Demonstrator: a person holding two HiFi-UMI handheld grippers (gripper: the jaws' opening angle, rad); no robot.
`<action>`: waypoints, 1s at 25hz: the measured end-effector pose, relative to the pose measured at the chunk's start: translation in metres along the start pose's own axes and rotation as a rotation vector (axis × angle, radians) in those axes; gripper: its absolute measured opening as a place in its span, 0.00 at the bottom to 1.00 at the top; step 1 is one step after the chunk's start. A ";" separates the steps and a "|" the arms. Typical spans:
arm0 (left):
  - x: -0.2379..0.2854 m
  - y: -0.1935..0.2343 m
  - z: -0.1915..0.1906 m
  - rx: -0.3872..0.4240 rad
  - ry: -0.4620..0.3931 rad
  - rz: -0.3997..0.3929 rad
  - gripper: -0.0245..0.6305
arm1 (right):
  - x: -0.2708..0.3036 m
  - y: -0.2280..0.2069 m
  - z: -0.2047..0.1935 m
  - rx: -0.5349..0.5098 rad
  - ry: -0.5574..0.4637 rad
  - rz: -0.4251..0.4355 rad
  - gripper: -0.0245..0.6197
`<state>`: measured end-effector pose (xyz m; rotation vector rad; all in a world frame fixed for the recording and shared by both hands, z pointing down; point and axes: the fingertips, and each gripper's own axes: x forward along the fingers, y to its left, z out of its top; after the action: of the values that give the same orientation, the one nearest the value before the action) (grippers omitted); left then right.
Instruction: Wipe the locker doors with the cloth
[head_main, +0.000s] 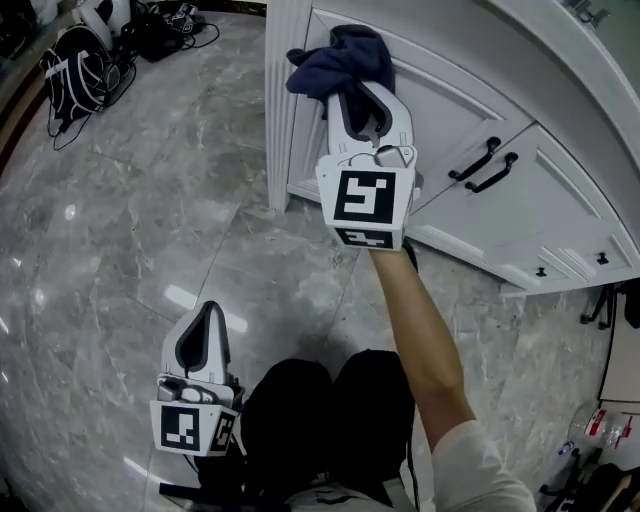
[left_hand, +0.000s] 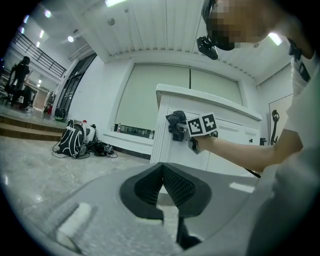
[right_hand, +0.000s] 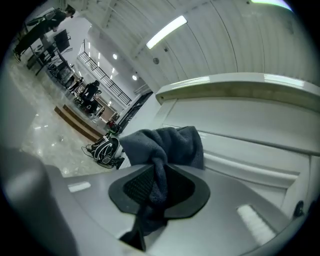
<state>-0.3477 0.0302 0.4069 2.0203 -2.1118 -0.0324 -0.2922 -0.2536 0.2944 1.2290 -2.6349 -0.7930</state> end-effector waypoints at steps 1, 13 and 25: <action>0.000 -0.002 0.001 0.002 -0.004 -0.002 0.04 | -0.004 -0.008 -0.002 0.004 0.006 -0.012 0.15; 0.002 -0.023 0.006 0.017 -0.009 -0.046 0.04 | -0.065 -0.091 -0.046 0.021 0.087 -0.187 0.15; 0.007 -0.028 0.006 0.022 0.000 -0.053 0.04 | -0.087 -0.112 -0.071 0.074 0.121 -0.263 0.15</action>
<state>-0.3211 0.0211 0.3970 2.0883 -2.0670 -0.0180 -0.1354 -0.2770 0.3064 1.6129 -2.4585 -0.6367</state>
